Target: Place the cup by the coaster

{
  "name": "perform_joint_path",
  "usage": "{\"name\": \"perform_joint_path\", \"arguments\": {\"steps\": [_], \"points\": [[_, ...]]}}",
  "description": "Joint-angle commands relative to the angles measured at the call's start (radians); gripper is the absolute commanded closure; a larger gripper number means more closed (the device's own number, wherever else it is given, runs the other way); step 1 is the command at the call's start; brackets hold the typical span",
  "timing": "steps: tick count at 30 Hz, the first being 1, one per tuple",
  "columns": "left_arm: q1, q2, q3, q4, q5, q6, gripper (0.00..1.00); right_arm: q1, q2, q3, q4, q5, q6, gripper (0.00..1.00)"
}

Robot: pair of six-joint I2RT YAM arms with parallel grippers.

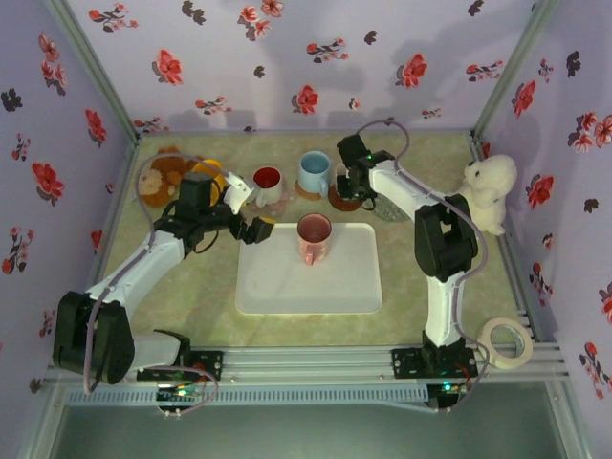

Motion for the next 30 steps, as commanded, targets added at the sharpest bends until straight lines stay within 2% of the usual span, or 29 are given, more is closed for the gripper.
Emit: {"name": "perform_joint_path", "arguments": {"steps": [1,10,13,23,30], "points": [[0.008,-0.008,-0.011,0.016,0.019,-0.005,0.01,0.006,-0.034,-0.019,-0.014,0.014,0.028,0.94],[0.008,-0.020,-0.017,0.012,0.019,-0.005,0.01,0.008,-0.038,-0.014,-0.016,0.016,0.025,0.83],[0.007,-0.023,-0.020,0.012,0.019,-0.006,0.01,0.009,-0.040,-0.014,-0.017,0.016,0.022,0.74],[0.007,-0.029,-0.020,0.013,0.018,-0.012,0.01,0.014,-0.055,-0.017,-0.023,0.014,0.030,0.64],[0.008,-0.040,-0.013,0.006,0.019,-0.006,0.01,0.015,-0.106,-0.041,-0.017,0.009,0.059,0.53]]}}
